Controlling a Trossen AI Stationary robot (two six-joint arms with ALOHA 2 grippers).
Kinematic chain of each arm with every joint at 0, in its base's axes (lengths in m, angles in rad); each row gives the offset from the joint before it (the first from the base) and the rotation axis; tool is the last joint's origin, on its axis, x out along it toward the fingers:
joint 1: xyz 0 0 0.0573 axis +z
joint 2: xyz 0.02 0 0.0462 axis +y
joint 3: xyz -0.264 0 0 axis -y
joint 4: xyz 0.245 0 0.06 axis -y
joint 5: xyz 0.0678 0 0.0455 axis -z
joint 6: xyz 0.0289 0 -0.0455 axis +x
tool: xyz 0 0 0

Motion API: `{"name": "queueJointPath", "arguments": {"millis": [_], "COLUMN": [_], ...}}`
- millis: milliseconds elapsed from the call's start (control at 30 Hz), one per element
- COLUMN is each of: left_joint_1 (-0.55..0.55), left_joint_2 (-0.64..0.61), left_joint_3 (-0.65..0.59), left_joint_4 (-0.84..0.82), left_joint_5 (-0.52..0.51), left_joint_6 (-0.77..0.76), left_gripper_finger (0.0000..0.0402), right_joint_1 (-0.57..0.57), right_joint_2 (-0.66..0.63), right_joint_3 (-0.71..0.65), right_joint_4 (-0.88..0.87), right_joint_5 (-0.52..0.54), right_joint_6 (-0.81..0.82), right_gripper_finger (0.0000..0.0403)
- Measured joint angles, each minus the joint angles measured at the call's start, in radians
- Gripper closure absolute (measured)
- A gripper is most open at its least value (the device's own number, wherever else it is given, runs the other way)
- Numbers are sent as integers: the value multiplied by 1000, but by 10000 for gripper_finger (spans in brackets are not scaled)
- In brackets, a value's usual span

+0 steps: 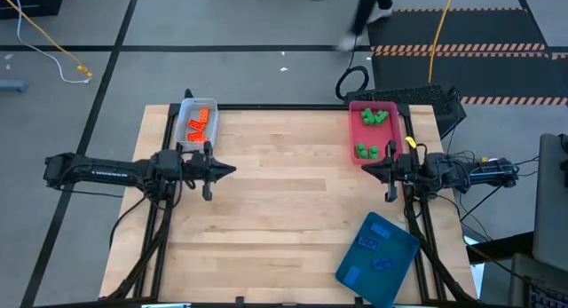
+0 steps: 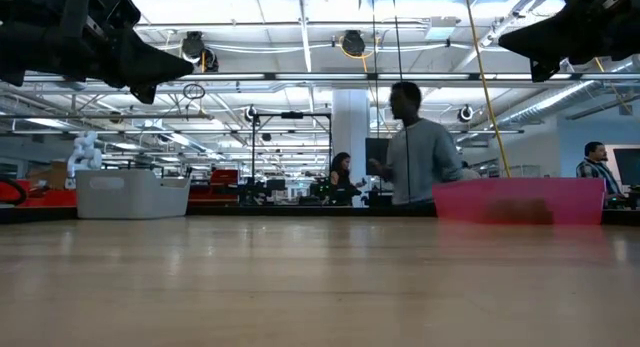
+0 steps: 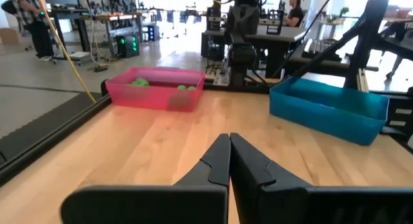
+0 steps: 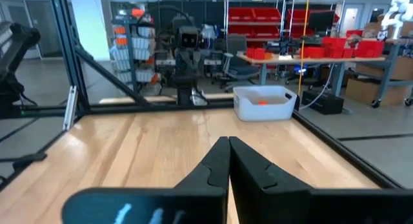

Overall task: Sort & place blocks by color
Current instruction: Return to Home Position

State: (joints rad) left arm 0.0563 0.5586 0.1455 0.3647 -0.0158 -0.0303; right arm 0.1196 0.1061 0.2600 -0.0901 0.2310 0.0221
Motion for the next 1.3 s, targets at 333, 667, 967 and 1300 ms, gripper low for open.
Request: {"name": "queueJointPath", "arguments": {"millis": [333, 667, 967, 1300], "left_joint_1": [0, -2, -2, -2], "left_joint_2": [-164, -310, -361, -411], "left_joint_3": [-59, -135, -135, -135], "left_joint_4": [-26, -37, -72, -162], "left_joint_5": [-37, -40, -12, 62], "left_joint_6": [-34, -77, -43, -25], "left_gripper_finger": [400, 400, 400, 400], "right_joint_1": [0, 0, 0, 0], "right_joint_2": [-95, -104, -104, -104], "right_joint_3": [0, 1, 1, -102], "right_joint_4": [-73, -96, -79, 63], "right_joint_5": [0, 0, -18, -102], "right_joint_6": [20, 49, 48, -7], "right_gripper_finger": [403, 403, 403, 403]}}
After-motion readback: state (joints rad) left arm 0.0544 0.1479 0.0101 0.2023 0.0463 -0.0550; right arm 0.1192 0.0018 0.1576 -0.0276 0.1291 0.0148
